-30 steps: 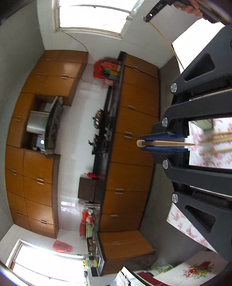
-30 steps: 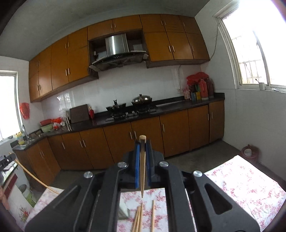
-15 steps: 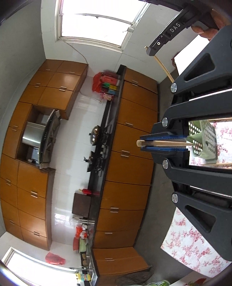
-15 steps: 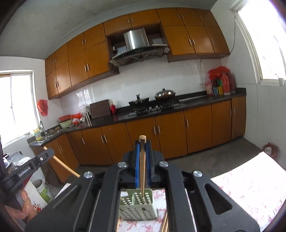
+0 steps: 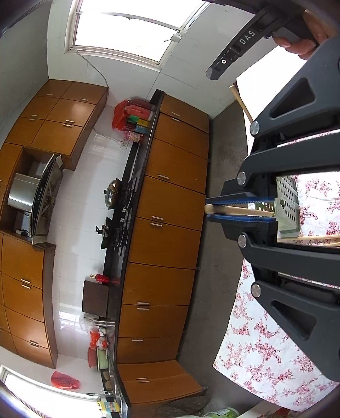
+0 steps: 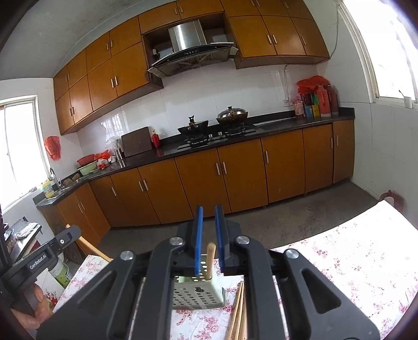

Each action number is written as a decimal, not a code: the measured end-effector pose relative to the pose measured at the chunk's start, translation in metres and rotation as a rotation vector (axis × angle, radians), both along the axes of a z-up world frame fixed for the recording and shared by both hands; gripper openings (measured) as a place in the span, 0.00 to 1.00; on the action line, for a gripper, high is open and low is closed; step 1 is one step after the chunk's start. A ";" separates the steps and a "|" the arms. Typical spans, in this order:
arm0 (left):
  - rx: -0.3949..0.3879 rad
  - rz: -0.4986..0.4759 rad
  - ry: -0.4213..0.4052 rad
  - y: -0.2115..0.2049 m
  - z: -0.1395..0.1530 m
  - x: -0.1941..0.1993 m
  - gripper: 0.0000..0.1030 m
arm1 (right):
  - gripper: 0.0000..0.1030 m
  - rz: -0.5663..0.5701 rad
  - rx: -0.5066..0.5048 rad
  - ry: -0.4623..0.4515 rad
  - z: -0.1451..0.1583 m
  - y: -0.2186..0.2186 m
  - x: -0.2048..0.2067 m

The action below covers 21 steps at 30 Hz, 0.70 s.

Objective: Organize utensils
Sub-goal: 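Lower the chopstick into the holder and open the left gripper while the right gripper releases its own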

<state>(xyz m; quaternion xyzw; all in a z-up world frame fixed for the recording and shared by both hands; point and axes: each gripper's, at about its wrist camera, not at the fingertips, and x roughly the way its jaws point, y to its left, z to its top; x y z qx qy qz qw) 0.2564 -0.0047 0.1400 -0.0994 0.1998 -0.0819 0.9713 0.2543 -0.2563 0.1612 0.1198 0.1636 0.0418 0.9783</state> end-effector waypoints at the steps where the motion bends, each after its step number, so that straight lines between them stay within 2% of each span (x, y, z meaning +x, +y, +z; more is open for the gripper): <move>1: -0.002 0.002 -0.004 0.002 0.001 -0.001 0.08 | 0.19 -0.009 0.005 -0.006 0.000 -0.003 -0.003; 3: -0.007 0.007 -0.011 0.005 0.004 -0.004 0.09 | 0.23 -0.024 0.012 -0.016 0.001 -0.011 -0.008; 5: -0.017 0.016 -0.021 0.010 0.008 -0.008 0.17 | 0.24 -0.049 0.016 -0.022 0.000 -0.020 -0.014; 6: -0.022 0.025 -0.031 0.013 0.009 -0.012 0.27 | 0.25 -0.063 0.017 -0.022 0.000 -0.025 -0.018; 7: -0.026 0.032 -0.041 0.017 0.011 -0.016 0.31 | 0.25 -0.079 0.020 -0.018 -0.001 -0.031 -0.022; 10: -0.021 0.044 -0.053 0.025 0.012 -0.026 0.31 | 0.27 -0.124 0.021 0.015 -0.014 -0.048 -0.034; 13: -0.011 0.063 -0.044 0.041 0.002 -0.039 0.31 | 0.27 -0.165 0.007 0.092 -0.040 -0.065 -0.041; 15: -0.002 0.081 -0.020 0.052 -0.012 -0.047 0.31 | 0.27 -0.175 -0.012 0.175 -0.067 -0.073 -0.042; 17: 0.013 0.099 0.018 0.062 -0.030 -0.052 0.31 | 0.27 -0.165 -0.018 0.257 -0.098 -0.076 -0.040; 21: 0.062 0.121 0.160 0.077 -0.084 -0.052 0.31 | 0.27 -0.112 -0.006 0.424 -0.163 -0.073 -0.031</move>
